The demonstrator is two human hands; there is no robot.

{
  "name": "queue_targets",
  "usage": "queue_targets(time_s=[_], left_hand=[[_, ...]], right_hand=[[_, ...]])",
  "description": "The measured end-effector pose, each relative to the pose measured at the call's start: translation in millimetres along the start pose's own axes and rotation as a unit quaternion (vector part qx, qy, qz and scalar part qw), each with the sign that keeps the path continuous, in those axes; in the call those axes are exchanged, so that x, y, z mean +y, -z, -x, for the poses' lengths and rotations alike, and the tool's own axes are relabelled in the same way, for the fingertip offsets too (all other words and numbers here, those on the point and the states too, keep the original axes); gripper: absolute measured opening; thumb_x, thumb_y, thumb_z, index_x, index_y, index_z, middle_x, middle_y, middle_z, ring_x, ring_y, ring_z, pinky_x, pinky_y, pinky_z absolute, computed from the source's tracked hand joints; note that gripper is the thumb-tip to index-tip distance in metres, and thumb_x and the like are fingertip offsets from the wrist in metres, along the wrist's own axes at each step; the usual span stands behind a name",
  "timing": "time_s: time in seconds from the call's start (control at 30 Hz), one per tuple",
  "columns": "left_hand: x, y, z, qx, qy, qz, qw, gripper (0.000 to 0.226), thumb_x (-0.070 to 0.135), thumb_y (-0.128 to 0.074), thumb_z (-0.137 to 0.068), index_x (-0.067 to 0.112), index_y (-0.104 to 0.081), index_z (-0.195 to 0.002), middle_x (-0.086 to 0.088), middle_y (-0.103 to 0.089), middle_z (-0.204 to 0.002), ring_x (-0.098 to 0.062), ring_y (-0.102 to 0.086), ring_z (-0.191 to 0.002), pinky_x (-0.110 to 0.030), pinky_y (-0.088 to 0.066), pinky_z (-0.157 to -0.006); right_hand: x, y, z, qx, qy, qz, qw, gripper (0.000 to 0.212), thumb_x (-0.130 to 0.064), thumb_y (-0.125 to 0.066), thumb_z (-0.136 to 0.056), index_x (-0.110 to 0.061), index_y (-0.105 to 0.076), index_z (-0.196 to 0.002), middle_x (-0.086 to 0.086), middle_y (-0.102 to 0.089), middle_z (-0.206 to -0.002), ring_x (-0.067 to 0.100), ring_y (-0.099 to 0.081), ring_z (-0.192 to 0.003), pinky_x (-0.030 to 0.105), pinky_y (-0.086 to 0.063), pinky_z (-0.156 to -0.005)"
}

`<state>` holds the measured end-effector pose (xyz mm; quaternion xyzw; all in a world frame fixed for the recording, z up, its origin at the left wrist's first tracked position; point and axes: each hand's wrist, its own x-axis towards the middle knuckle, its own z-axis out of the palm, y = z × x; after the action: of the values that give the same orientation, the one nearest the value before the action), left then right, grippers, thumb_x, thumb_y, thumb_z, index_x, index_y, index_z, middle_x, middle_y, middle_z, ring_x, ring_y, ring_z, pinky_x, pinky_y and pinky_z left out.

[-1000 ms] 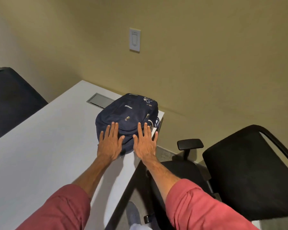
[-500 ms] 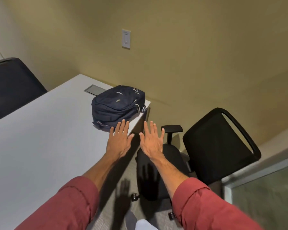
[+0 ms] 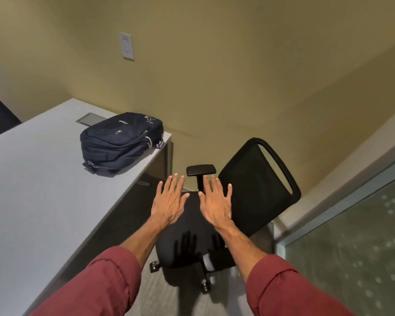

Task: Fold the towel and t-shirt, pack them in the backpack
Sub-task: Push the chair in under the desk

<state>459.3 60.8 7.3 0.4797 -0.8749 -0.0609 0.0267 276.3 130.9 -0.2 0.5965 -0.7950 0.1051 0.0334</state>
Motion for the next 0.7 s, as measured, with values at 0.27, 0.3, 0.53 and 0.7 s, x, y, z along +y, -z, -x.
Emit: queue_targets(time_s=[0.27, 0.3, 0.53, 0.7], left_hand=[[140.2, -43.7, 5.1, -0.019, 0.031, 0.049, 0.998, 0.078, 0.061, -0.001, -0.107, 0.019, -0.001, -0.172, -0.007, -0.008, -0.179, -0.027, -0.008, -0.166, -0.053, -0.010, -0.134], [154.8, -47.3, 0.6, -0.023, 0.038, 0.054, 0.998, 0.078, 0.061, 0.000, -0.106, 0.020, 0.001, -0.172, -0.007, -0.006, -0.180, -0.026, -0.008, -0.166, -0.053, -0.009, -0.134], [229.1, -61.8, -53.7, -0.044, 0.012, 0.060, 0.997, 0.076, 0.063, 0.002, -0.107, 0.022, 0.010, -0.170, -0.005, 0.003, -0.180, -0.025, 0.001, -0.166, -0.053, -0.006, -0.135], [263.9, -66.7, -105.1, -0.055, 0.012, 0.084, 0.995, 0.076, 0.063, 0.001, -0.107, 0.021, 0.010, -0.170, -0.005, 0.003, -0.180, -0.025, 0.001, -0.166, -0.052, -0.005, -0.135]], right_hand=[[148.0, 13.9, 25.7, -0.045, 0.033, 0.024, 0.998, 0.065, -0.048, -0.032, -0.113, -0.024, -0.020, -0.172, 0.007, -0.025, -0.178, 0.025, -0.021, -0.165, 0.065, -0.007, -0.130], [163.8, 17.8, 24.4, -0.053, 0.031, 0.028, 0.998, 0.065, -0.048, -0.031, -0.114, -0.024, -0.018, -0.173, 0.007, -0.023, -0.178, 0.025, -0.019, -0.166, 0.064, -0.005, -0.130], [249.6, 26.8, -11.9, -0.071, 0.032, 0.039, 0.996, 0.069, -0.048, -0.036, -0.113, -0.025, -0.011, -0.173, 0.007, -0.015, -0.180, 0.025, -0.014, -0.167, 0.064, -0.003, -0.131], [295.0, 36.9, -47.0, -0.060, 0.020, 0.051, 0.997, 0.067, -0.048, -0.037, -0.114, -0.025, -0.015, -0.173, 0.007, -0.017, -0.180, 0.025, -0.017, -0.166, 0.064, 0.000, -0.130]])
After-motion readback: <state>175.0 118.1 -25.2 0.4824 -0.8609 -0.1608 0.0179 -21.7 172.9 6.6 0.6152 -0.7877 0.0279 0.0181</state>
